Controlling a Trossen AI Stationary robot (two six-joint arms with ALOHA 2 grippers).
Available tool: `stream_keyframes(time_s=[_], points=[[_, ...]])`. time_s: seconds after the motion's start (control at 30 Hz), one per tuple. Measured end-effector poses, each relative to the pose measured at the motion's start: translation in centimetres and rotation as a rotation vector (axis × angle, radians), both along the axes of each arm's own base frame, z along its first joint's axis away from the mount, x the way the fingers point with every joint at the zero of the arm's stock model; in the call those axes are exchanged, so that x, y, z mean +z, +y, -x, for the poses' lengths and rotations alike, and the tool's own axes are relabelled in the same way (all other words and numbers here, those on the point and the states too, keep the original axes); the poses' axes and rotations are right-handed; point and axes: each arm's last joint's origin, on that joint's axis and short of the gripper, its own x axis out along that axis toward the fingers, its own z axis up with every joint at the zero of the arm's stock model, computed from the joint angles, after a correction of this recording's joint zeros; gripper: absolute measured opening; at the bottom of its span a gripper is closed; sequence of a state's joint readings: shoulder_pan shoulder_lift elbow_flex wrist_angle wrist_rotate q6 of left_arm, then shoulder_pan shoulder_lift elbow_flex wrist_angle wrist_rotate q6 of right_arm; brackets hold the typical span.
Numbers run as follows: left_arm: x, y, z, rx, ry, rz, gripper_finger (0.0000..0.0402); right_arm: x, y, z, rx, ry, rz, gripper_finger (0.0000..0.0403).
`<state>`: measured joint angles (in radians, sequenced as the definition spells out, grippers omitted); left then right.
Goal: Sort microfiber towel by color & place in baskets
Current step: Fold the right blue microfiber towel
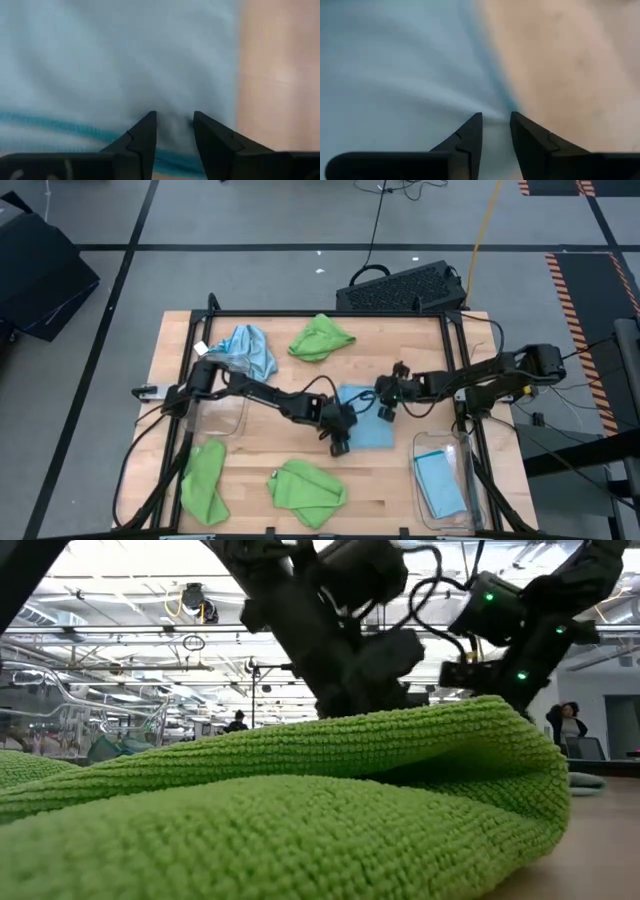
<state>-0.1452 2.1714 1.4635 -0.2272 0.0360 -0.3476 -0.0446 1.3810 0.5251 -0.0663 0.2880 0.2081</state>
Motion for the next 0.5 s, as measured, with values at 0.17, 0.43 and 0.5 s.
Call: stream_keyframes(time_s=[0.17,0.43,0.5], points=[[2.7,-1.9,-0.2,-0.031,-0.102,0.054,0.0131,3.6,0.2,-1.8,0.050,-0.169,0.037,0.0095],[8.4,-4.0,1.8,-0.162,-0.227,-0.200,0.0131,9.3,6.1,-1.7,0.513,-0.223,0.101,0.0095],[8.9,-4.7,2.1,-0.186,-0.253,-0.251,0.0131,9.6,7.3,-1.3,0.582,-0.152,0.100,0.0097]])
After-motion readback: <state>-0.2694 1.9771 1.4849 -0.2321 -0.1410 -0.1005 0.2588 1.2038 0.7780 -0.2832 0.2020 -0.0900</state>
